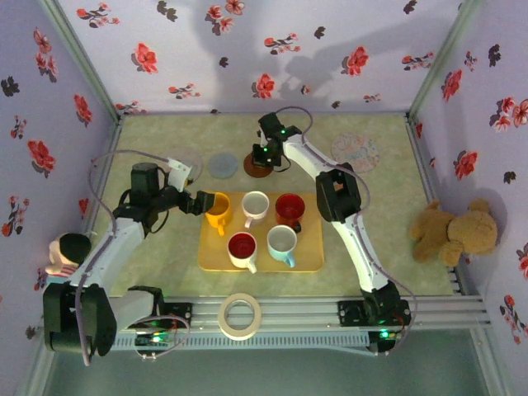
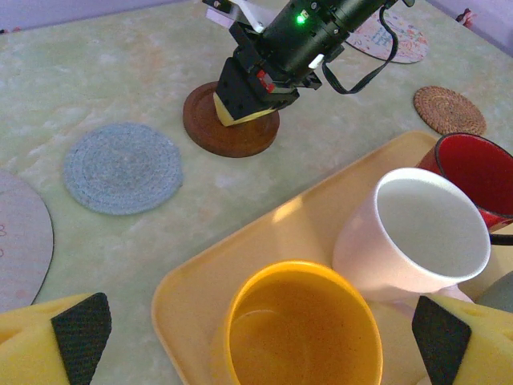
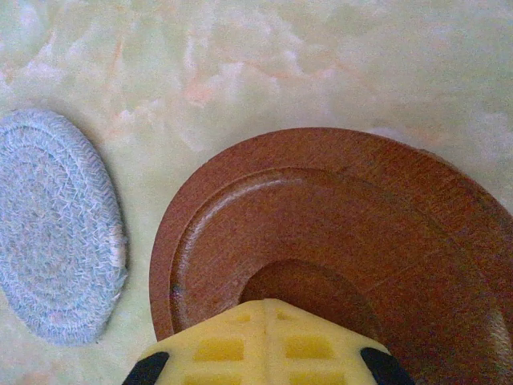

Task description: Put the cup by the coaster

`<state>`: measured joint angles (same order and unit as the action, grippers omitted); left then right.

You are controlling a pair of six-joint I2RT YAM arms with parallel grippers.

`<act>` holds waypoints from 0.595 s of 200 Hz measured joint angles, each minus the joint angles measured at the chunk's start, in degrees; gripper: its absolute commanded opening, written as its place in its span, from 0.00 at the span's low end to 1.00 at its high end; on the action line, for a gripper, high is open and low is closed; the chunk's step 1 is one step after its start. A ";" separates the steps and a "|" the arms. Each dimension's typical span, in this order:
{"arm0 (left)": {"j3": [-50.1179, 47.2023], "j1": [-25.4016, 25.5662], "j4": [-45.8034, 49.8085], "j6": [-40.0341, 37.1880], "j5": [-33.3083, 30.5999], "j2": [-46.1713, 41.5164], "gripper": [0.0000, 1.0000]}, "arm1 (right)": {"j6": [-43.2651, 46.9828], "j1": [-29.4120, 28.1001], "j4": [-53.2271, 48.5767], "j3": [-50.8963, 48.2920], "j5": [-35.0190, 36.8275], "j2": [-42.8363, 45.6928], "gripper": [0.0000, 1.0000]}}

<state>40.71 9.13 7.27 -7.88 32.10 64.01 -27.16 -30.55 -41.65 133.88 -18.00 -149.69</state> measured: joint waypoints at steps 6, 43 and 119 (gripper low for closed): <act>0.00 0.00 0.00 0.00 0.00 0.00 1.00 | 0.07 0.00 0.00 -0.02 0.02 0.00 0.02; 0.00 0.00 -0.02 0.00 0.00 0.00 1.00 | 0.11 -0.02 -0.02 -0.02 0.00 0.02 0.05; 0.00 0.00 -0.02 0.00 0.00 0.00 1.00 | 0.13 -0.24 -1.27 -0.11 0.17 0.33 0.14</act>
<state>40.71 9.13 7.25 -7.88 32.10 64.01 -27.03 -30.79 -42.92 133.78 -17.82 -149.36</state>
